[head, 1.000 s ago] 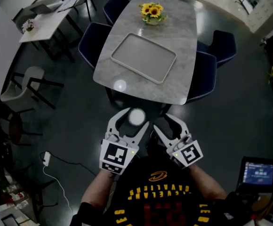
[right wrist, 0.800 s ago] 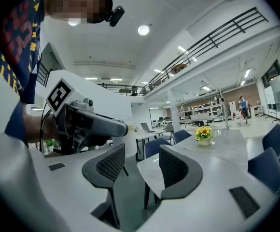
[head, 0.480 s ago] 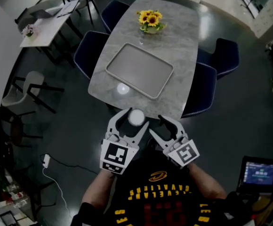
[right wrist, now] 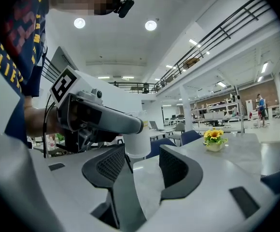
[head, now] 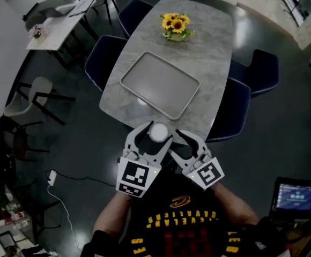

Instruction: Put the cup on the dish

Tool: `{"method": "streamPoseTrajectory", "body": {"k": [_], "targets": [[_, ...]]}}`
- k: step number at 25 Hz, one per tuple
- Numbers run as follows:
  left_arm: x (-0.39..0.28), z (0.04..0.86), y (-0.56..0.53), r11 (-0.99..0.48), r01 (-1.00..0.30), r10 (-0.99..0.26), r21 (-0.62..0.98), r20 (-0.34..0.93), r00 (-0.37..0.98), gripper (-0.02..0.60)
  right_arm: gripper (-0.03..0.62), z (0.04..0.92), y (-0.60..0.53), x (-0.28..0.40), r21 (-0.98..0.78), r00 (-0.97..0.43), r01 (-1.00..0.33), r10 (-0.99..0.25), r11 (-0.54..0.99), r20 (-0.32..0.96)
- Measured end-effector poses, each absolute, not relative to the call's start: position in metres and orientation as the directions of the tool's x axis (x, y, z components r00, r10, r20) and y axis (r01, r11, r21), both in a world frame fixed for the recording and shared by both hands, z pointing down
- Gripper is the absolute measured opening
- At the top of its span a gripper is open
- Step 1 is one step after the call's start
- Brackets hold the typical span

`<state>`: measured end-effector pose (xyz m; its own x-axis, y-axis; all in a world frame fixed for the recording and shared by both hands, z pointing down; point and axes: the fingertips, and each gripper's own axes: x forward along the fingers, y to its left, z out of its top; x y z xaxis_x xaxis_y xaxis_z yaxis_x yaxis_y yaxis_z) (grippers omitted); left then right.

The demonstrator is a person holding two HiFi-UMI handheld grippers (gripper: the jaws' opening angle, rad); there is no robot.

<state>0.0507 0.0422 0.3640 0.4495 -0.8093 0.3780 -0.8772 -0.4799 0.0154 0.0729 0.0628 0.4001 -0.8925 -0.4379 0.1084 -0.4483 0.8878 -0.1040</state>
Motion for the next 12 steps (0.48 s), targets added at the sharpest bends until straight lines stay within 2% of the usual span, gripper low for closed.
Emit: {"method": "streamPoseTrajectory", "body": {"k": [12], "targets": [[0.035,0.375,0.0,-0.509,-0.86,-0.792,0.026,0.378,0.48,0.267,0.206,0.411,0.024,0.062,-0.112,-0.873,-0.485,-0.474,0.867,0.112]]}}
